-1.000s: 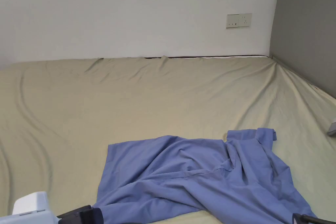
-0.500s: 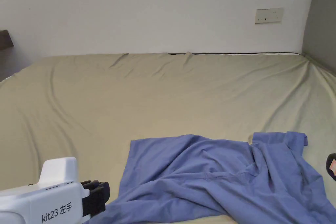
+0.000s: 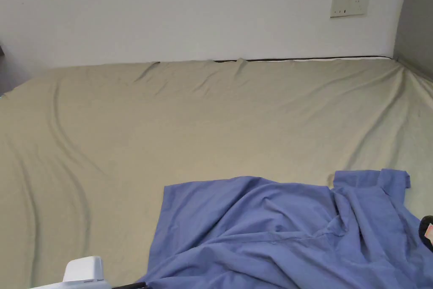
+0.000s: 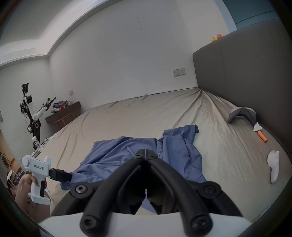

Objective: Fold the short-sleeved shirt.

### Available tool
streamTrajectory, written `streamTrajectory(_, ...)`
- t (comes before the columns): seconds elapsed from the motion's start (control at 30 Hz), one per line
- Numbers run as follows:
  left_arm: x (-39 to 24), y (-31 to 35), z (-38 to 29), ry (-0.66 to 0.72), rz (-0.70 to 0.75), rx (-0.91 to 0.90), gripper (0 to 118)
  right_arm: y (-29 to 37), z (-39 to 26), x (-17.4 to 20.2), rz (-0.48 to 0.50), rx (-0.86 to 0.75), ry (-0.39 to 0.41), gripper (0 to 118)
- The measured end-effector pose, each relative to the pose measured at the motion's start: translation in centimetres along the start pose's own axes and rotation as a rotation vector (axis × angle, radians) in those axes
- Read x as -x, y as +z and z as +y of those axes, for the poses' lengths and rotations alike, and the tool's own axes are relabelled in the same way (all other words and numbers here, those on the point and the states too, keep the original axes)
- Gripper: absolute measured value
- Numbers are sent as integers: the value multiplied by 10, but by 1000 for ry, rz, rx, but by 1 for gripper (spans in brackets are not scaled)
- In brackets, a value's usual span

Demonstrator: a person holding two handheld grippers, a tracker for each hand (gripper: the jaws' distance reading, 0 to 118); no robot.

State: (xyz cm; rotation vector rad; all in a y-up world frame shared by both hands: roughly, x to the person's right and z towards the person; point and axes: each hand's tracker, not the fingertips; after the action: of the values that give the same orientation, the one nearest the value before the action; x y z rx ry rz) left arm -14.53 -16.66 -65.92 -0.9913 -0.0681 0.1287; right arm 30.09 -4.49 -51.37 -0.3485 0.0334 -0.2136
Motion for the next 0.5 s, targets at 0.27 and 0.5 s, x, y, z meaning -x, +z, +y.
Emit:
streamTrajectory(0.27,-22,19,4,-98,-92,-43,16,-4,-2,-15,-48,20,-5,0)
streamTrajectory(0.5,-32,-7,-3,-100,-134,46,15,-9,0,-34,-89,39,-53,68)
